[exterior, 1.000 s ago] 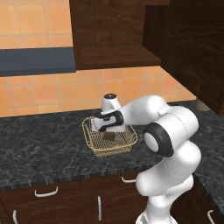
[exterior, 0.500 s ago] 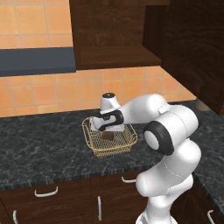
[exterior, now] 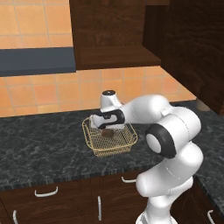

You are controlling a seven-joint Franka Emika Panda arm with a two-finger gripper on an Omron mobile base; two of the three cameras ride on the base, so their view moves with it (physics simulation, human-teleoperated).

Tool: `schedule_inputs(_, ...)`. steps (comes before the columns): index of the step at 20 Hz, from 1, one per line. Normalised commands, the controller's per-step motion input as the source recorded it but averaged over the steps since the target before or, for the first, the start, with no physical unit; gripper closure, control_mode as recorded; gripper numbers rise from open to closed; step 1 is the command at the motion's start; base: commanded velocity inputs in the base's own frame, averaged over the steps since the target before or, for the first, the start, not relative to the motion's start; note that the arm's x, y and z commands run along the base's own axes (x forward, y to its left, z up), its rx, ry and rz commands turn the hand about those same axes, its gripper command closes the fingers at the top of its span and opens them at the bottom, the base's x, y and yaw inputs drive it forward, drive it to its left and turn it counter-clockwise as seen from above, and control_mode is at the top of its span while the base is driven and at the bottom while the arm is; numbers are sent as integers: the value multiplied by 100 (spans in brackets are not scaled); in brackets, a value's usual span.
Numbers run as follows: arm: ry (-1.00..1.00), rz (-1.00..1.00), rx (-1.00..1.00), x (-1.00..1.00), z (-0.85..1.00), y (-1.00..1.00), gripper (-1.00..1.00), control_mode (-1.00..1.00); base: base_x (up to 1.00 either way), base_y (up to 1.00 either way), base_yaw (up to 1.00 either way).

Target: Open the cabinet, pick up the bread from the cabinet and place it in the basket. Then move the basket to the dining counter.

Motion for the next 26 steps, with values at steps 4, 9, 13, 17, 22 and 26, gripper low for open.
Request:
schedule_inputs(4, -2, 0, 0, -3, 52, 1, -100, -100, 0, 0, 0)
schedule_inputs(9, 3, 0, -7, -8, 3, 22, -100, -100, 0, 0, 0)
schedule_inputs(13, 25, -4, 0, -8, -1, 6, -100, -100, 0, 0, 0)
schedule_inputs(17, 27, -3, 8, 0, 0, 0, -100, -100, 0, 0, 0)
schedule_inputs(22, 16, -6, 10, 0, -2, 0, -100, -100, 0, 0, 0)
schedule_inputs(26, 2, -13, 1, -9, -23, 2, -100, -100, 0, 0, 0)
